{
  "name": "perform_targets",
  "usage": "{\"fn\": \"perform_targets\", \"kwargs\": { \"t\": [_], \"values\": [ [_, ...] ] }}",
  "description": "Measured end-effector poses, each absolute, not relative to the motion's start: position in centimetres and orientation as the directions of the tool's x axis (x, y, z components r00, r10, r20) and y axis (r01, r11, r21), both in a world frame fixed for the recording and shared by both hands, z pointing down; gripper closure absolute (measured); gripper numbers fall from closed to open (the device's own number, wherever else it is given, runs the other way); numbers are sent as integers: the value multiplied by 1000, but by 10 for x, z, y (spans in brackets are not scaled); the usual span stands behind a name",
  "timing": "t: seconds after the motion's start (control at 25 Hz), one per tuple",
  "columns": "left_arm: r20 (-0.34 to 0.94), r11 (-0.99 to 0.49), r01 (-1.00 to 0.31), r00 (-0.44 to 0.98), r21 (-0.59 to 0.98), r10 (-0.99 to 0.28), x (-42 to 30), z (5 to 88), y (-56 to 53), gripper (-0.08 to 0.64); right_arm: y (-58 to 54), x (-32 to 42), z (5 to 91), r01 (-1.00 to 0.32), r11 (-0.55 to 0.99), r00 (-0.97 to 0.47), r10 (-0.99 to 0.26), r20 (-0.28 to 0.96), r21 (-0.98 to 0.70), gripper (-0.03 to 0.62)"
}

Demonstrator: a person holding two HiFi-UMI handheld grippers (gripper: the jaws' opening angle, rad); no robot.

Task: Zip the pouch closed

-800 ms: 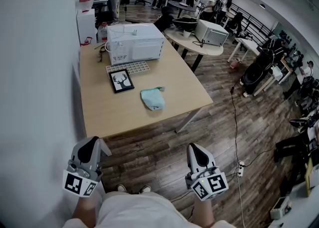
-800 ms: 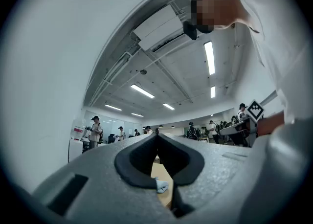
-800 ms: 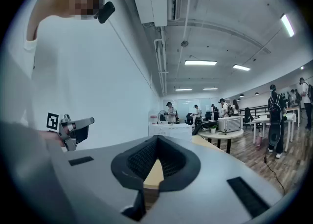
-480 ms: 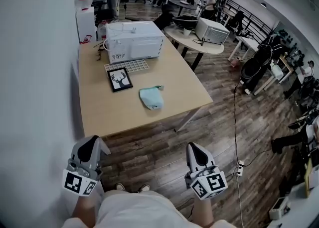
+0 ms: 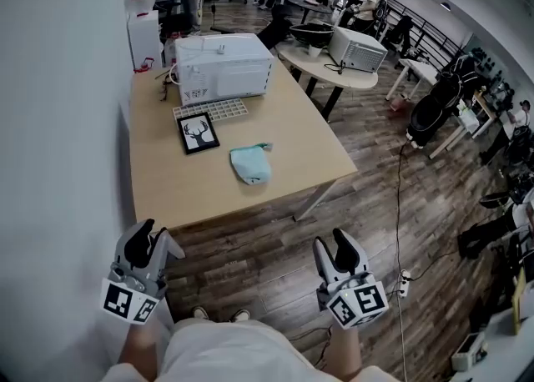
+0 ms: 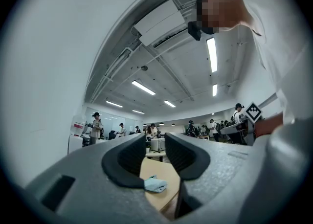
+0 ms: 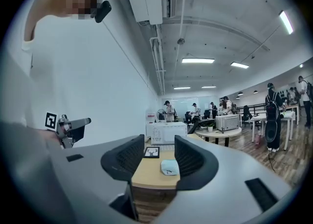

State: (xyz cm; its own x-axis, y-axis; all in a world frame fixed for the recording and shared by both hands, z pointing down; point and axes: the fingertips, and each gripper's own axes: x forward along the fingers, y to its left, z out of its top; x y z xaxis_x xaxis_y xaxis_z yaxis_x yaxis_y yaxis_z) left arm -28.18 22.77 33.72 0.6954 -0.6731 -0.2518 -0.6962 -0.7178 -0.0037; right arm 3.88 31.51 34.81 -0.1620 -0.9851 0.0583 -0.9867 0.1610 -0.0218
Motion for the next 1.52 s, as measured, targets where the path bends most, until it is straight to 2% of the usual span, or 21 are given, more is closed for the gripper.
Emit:
{"fn": "perform_targets", "kwargs": {
  "t": [0.16, 0.24, 0.32, 0.36, 0.6, 0.92, 1.12, 1.52],
  "values": [
    [-247, -667, -745, 643, 18, -725, -285, 341, 214, 264, 317, 68, 343, -985, 163, -164, -986, 18, -64, 318],
    [-244, -634, -773, 612, 15, -752, -287, 341, 209, 149, 319, 81, 342, -980, 176, -178, -984, 6, -97, 245],
    [-243, -608, -794, 587, 11, -772, -287, 341, 207, 113, 320, 94, 345, -976, 179, -181, -984, 4, -124, 152],
    [-238, -599, -801, 580, 10, -779, -286, 342, 207, 99, 321, 100, 347, -976, 173, -175, -984, 7, -131, 149],
    [-188, -586, -810, 575, 6, -797, -268, 358, 210, 84, 318, 123, 370, -980, 147, -154, -987, 42, -136, 137],
    [-132, -601, -798, 593, 32, -794, -244, 382, 177, 84, 279, 105, 396, -966, 218, -234, -966, 110, -139, 137],
    [-124, -642, -760, 631, 98, -766, -207, 401, 120, 84, 233, 111, 397, -970, 219, -234, -961, 150, -108, 137],
    [-154, -759, -644, 743, 101, -651, -133, 390, -28, 84, 97, 131, 376, -979, 191, -200, -962, 184, -70, 137]
  ]
}}
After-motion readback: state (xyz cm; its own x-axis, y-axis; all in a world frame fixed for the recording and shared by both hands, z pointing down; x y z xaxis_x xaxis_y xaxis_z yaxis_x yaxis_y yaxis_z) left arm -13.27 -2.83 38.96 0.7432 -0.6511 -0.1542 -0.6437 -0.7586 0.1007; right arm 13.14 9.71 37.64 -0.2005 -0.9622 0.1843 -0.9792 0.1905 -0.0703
